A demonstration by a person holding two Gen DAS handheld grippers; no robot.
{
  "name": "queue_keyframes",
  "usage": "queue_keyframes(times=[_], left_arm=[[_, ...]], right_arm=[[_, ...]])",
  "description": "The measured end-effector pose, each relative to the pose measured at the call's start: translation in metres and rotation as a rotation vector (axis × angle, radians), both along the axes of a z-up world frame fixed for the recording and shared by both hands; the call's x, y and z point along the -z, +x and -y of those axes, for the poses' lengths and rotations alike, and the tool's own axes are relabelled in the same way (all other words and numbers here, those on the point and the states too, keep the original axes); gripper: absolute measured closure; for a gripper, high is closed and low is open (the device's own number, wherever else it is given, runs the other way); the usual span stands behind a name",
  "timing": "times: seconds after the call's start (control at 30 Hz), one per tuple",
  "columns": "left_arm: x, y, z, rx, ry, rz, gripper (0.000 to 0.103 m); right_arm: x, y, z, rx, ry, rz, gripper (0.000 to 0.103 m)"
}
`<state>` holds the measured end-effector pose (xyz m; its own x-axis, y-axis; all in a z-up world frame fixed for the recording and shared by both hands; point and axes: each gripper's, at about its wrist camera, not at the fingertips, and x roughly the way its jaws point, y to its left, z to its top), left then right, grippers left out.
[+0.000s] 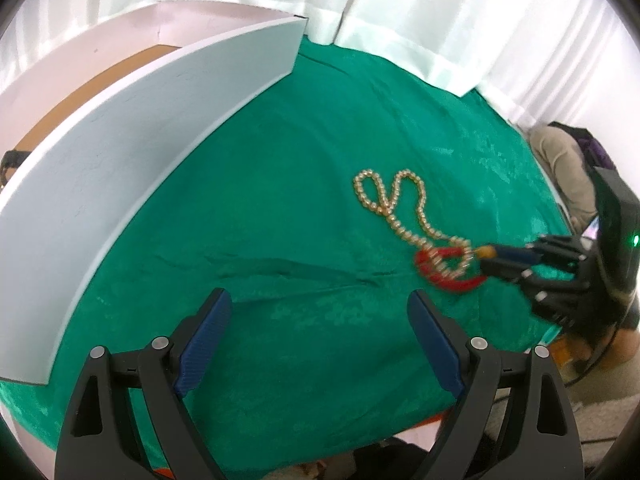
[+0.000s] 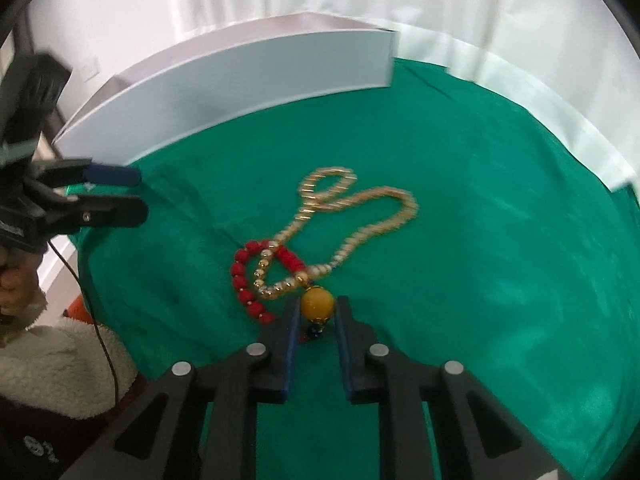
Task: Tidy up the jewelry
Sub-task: 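Grasp the red bead bracelet with amber bead using the right tool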
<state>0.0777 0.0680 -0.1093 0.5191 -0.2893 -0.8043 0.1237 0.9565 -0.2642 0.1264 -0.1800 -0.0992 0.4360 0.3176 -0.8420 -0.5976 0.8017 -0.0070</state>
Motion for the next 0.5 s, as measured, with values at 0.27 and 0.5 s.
queue_keyframes(times=[0.27, 0.5], left_arm=[[0.004, 0.011, 0.026, 0.064, 0.032, -0.008, 0.013], [0.003, 0.038, 0.054, 0.139, 0.001, -0.037, 0.013]], right_arm=[[0.005, 0.010, 0.072, 0.294, -0.121, 0.016, 0.085], [0.019, 0.020, 0.113, 0.432, -0.093, -0.002, 0.084]])
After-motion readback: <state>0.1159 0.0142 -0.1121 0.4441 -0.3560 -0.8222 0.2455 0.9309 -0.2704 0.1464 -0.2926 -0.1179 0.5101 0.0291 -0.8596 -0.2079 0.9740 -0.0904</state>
